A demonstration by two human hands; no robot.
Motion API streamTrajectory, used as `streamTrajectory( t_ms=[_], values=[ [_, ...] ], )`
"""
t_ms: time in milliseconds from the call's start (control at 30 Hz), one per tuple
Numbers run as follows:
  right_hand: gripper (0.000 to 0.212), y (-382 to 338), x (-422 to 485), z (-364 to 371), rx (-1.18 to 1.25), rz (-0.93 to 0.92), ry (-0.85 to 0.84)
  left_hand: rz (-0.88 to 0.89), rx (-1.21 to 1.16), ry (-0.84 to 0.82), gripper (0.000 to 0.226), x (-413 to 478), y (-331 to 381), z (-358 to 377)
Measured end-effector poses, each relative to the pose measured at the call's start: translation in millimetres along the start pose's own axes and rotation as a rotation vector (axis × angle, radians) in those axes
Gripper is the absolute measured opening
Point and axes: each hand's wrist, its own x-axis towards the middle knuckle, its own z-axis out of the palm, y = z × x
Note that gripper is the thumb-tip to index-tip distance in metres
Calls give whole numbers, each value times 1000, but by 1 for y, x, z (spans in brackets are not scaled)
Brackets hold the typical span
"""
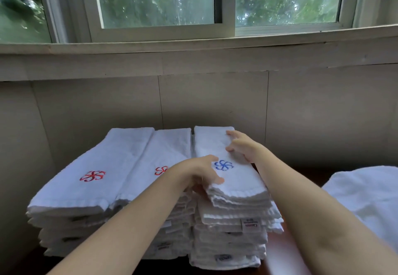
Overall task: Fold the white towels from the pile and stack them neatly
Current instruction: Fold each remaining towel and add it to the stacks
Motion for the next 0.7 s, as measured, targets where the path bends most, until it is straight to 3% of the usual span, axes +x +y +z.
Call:
streamTrajectory(
  t_ms=[133, 267, 300, 400, 433, 533, 633, 700],
  values=[
    [71, 13, 3, 10, -49, -119, 13, -2, 127, 4, 58, -2, -2, -6],
    [67, 35, 6, 9, -495, 20, 81, 8, 470, 39, 53, -10, 8, -1],
    [67, 38, 4, 5, -502, 74, 77, 6, 577, 101, 49, -10, 11, 3],
    [71, 50, -2, -1, -97, 74, -59, 31, 736, 312, 40, -15, 18, 16],
    [72, 52, -6, 0, -34, 36, -69, 131, 707, 314, 48, -16, 17, 23],
    [62, 48, -8, 7, -138, -110, -2, 376, 660, 77, 78, -19, 4, 44],
    [54, 44, -5, 14, -238, -126, -123, 405, 788, 95, 63, -15, -21, 46],
    [53, 39, 0, 11, -461, -48, -144, 427, 789, 94, 55, -15, -28, 41]
  ],
)
